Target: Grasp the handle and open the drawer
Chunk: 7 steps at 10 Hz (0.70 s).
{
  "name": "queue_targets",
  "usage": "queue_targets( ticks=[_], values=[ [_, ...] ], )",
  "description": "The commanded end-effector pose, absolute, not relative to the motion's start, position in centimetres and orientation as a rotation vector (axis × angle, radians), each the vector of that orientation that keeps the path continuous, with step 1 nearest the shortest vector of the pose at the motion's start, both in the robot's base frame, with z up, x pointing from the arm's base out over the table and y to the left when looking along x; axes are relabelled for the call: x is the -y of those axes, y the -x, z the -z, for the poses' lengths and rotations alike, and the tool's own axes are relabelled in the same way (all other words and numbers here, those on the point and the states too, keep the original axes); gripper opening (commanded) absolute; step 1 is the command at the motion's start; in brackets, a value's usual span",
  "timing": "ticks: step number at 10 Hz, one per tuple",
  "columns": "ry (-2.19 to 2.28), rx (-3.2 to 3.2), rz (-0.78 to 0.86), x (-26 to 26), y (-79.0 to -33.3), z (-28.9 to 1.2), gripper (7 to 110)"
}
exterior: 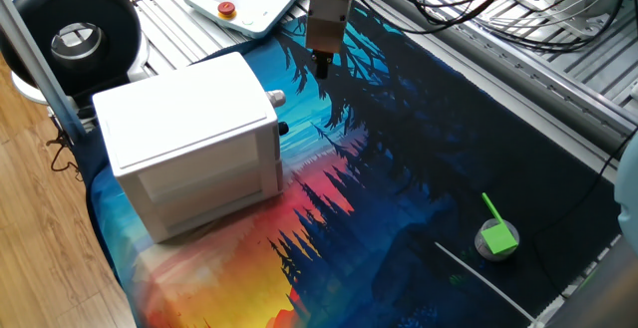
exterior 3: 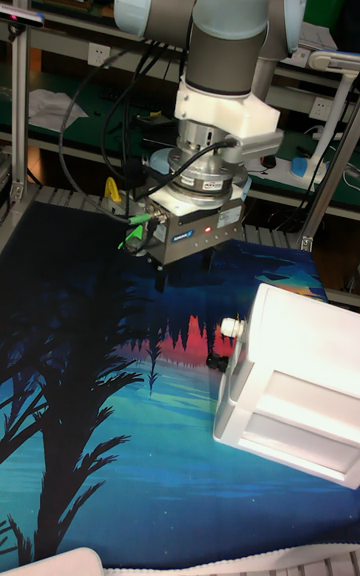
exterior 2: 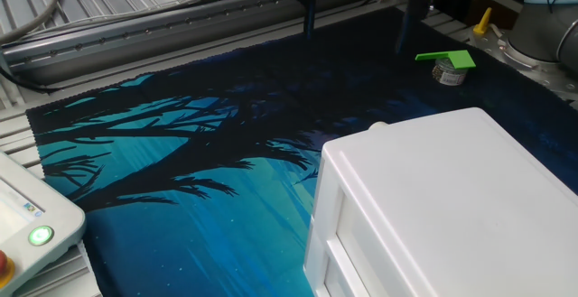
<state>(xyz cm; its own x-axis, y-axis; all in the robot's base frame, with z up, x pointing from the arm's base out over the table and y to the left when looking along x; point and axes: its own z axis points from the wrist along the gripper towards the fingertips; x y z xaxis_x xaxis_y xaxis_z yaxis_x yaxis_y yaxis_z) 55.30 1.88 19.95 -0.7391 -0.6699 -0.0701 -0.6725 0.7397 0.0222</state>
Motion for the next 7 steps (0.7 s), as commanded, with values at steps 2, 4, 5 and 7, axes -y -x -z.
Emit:
queue_targets(
  ticks=[2,4,5,7],
  values=[
    [1.227,-2.807,-0.089,-2.33,-55.55,-20.12,7],
    [1.243,-2.797,-0.084,-2.29,-55.62,-20.12,7],
    [1.254,-2.792,-0.07,-2.1,-55.74,-20.11,7],
    [1.282,-2.769,-0.027,-1.59,-56.23,-20.11,7]
  ],
)
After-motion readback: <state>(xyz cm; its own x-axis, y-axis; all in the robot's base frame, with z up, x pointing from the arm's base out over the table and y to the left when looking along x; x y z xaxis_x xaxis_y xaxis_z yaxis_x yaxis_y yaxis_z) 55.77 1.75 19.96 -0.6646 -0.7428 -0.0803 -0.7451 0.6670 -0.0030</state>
